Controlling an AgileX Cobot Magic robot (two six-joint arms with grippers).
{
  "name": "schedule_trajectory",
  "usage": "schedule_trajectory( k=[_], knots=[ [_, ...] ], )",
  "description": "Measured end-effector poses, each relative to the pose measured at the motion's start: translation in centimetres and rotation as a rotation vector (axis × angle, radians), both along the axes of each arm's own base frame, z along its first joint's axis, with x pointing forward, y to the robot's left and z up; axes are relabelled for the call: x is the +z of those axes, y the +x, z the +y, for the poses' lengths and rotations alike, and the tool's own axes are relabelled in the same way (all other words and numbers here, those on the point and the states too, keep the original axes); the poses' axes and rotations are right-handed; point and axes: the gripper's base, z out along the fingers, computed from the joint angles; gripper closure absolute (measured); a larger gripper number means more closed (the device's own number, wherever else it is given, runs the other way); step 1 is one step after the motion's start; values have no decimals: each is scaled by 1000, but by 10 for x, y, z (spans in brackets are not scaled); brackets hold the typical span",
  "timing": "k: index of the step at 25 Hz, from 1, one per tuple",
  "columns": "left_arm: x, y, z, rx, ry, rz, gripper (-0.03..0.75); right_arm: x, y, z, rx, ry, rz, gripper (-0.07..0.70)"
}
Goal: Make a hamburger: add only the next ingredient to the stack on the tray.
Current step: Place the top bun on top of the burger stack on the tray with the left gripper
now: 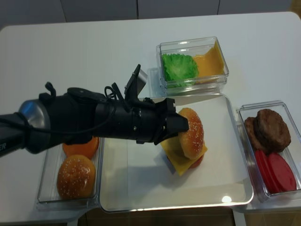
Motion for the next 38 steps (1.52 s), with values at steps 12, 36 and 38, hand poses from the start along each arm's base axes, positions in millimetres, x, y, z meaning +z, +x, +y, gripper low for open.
schedule_trajectory(
  k=[12, 36, 38],
  knots=[
    [-7, -3, 2, -6, 25, 20, 599, 0, 0, 0, 0, 0, 0, 636],
    [-10, -4, 3, -9, 53, 9, 430, 0, 0, 0, 0, 0, 0, 636],
    [-10, -4, 3, -9, 53, 9, 430, 0, 0, 0, 0, 0, 0, 636]
  ],
)
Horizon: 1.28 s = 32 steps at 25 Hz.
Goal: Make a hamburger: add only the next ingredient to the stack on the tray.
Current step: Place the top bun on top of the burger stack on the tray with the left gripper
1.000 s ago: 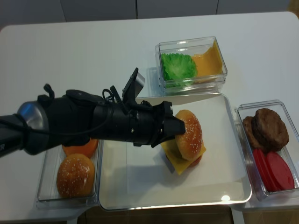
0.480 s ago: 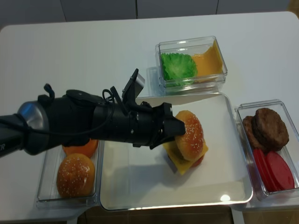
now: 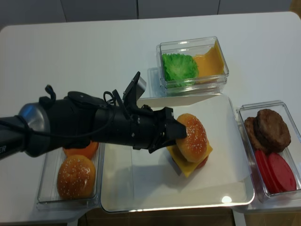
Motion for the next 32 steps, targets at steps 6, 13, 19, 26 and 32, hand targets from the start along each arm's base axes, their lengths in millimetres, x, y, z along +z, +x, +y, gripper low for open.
schedule_trajectory(
  k=[6, 13, 19, 26, 32],
  knots=[
    [1, 3, 6, 3, -15, 10, 423, 0, 0, 0, 0, 0, 0, 636],
    [1, 5, 11, 1, -31, 23, 351, 0, 0, 0, 0, 0, 0, 636],
    [1, 5, 11, -1, -32, 24, 342, 0, 0, 0, 0, 0, 0, 636],
    [0, 7, 12, 23, -16, 16, 249, 0, 0, 0, 0, 0, 0, 636],
    [-1, 7, 12, 28, -12, 14, 215, 0, 0, 0, 0, 0, 0, 636]
  ],
)
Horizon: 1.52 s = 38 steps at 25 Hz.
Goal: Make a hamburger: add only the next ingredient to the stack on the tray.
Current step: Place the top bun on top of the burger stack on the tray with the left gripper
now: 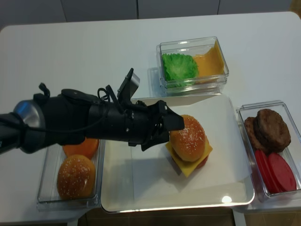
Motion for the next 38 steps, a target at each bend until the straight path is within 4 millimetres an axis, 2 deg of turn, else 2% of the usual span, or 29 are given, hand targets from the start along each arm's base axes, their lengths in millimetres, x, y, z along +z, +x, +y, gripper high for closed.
schedule_trajectory(
  k=[25, 32, 38],
  knots=[
    [-2, -4, -5, -21, 33, -12, 213, 0, 0, 0, 0, 0, 0, 636],
    [15, -10, 8, -18, 132, -107, 213, 0, 0, 0, 0, 0, 0, 636],
    [31, -13, 39, -8, 269, -154, 213, 0, 0, 0, 0, 0, 0, 636]
  ],
)
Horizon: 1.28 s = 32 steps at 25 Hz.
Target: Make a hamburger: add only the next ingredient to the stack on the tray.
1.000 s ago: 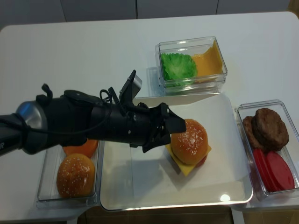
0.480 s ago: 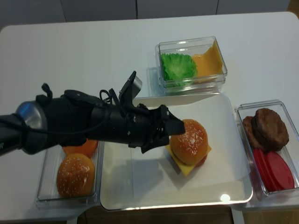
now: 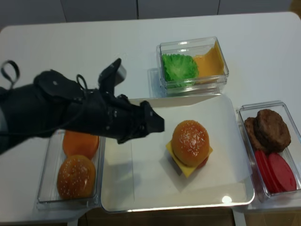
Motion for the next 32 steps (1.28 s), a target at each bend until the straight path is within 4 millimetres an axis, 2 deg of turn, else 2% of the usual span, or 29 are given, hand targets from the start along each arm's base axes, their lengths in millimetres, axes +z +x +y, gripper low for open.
schedule_trajectory(
  k=[10, 17, 22, 27, 32],
  knots=[
    [28, -19, 72, 78, 307, -18, 214, 0, 0, 0, 0, 0, 0, 636],
    [52, -47, 126, 213, 568, -24, 216, 0, 0, 0, 0, 0, 0, 636],
    [71, -75, 144, 272, 673, -66, 216, 0, 0, 0, 0, 0, 0, 636],
    [92, -110, 153, 310, 684, -135, 216, 0, 0, 0, 0, 0, 0, 636],
    [104, -141, 160, 337, 702, -191, 216, 0, 0, 0, 0, 0, 0, 636]
  ],
)
